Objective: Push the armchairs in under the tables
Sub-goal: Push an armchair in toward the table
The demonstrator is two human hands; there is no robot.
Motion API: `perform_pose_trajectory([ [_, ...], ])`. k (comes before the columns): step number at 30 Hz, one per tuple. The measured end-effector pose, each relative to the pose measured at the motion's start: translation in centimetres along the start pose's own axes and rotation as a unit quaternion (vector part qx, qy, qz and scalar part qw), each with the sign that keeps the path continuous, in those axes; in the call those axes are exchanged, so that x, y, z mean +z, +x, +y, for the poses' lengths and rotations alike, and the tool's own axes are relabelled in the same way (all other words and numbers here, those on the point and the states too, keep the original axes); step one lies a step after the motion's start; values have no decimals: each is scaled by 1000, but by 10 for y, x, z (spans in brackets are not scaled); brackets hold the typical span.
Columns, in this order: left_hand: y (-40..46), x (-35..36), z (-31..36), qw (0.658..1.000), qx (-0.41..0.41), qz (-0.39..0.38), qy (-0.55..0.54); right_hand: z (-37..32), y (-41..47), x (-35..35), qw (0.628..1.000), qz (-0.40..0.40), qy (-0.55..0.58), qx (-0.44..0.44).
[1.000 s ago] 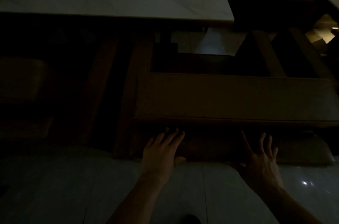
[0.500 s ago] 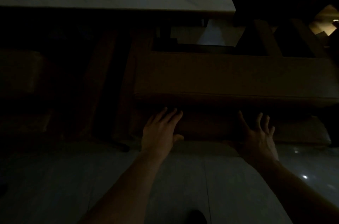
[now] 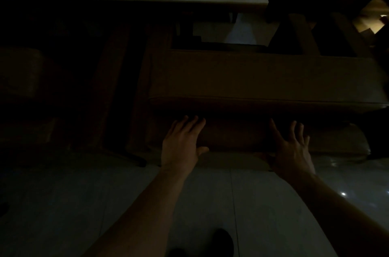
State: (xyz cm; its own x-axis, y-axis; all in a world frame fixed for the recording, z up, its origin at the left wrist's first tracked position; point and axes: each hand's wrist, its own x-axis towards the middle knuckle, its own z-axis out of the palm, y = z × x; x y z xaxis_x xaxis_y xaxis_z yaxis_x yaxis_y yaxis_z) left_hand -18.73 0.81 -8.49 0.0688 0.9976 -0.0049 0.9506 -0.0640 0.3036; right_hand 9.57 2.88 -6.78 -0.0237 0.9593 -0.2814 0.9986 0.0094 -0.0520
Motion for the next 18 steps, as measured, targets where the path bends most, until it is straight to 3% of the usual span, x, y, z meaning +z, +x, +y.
perform_pose_trajectory([
  [18, 1, -8, 6, 999, -21, -11, 35, 1, 2, 0, 1000, 1, -4, -1],
])
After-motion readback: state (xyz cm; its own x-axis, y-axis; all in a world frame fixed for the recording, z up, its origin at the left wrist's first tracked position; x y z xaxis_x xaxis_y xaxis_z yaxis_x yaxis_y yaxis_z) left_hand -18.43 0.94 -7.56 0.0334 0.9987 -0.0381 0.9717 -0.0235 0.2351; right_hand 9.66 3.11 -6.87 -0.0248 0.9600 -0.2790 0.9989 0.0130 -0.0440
